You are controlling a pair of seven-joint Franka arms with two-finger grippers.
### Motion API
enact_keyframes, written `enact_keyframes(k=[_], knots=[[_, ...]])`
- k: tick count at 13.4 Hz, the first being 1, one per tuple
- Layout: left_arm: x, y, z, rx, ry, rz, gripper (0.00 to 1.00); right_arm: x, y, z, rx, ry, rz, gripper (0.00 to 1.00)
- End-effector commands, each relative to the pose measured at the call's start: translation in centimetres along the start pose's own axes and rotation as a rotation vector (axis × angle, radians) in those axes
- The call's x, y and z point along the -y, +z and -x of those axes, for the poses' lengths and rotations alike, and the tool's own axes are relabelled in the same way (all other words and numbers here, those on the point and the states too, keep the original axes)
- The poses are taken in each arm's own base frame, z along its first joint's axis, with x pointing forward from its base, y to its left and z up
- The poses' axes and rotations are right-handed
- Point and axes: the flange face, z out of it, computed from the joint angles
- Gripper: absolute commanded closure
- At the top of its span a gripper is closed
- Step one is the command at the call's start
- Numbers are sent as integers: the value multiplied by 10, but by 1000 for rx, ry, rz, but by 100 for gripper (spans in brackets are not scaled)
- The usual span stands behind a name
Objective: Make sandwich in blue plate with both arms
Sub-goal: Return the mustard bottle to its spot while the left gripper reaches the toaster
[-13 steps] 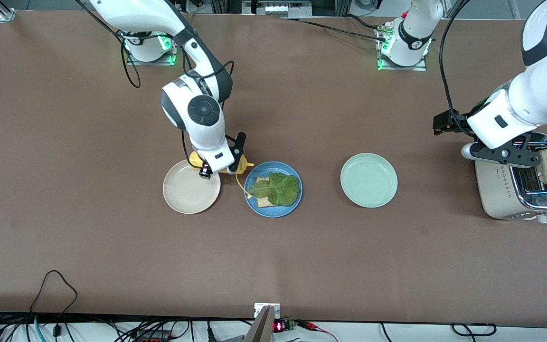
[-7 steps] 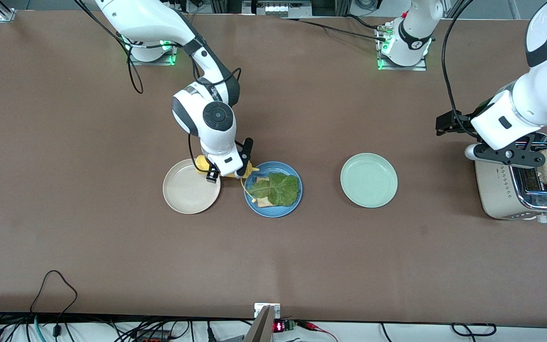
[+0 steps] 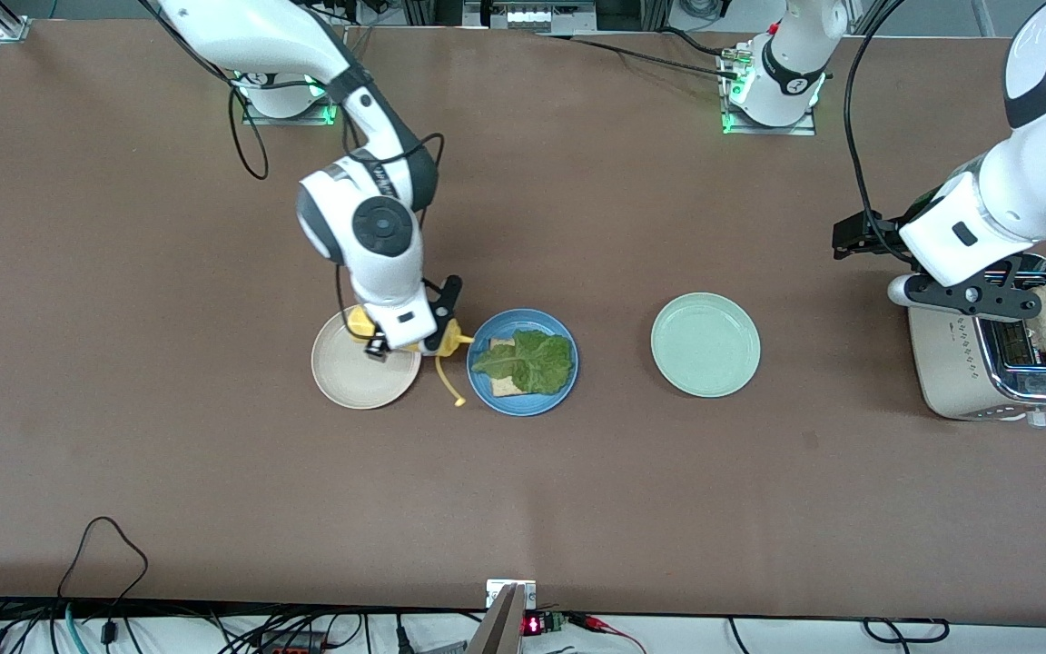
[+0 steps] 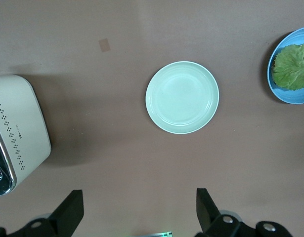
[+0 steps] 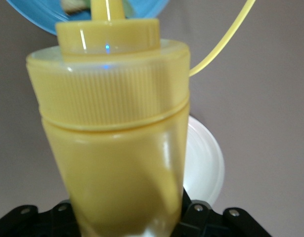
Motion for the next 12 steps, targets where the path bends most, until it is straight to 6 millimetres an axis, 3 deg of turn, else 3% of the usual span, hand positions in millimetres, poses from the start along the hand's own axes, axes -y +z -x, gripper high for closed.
enact_keyframes(k=[1,4,7,12], knots=[[1,-2,3,6,7,-12,0,-20,-40,43,-51,-7,-66,100],[2,-2,3,4,9,-11,0,-63,-57,120,-135,-68,-149,100],[7,-2,3,4,0,-22,0,-106,-52,211,-308,-158,-250,100],[65,14,-5,32,-91,1,0,-130,3,339,-591,-247,-304,100]])
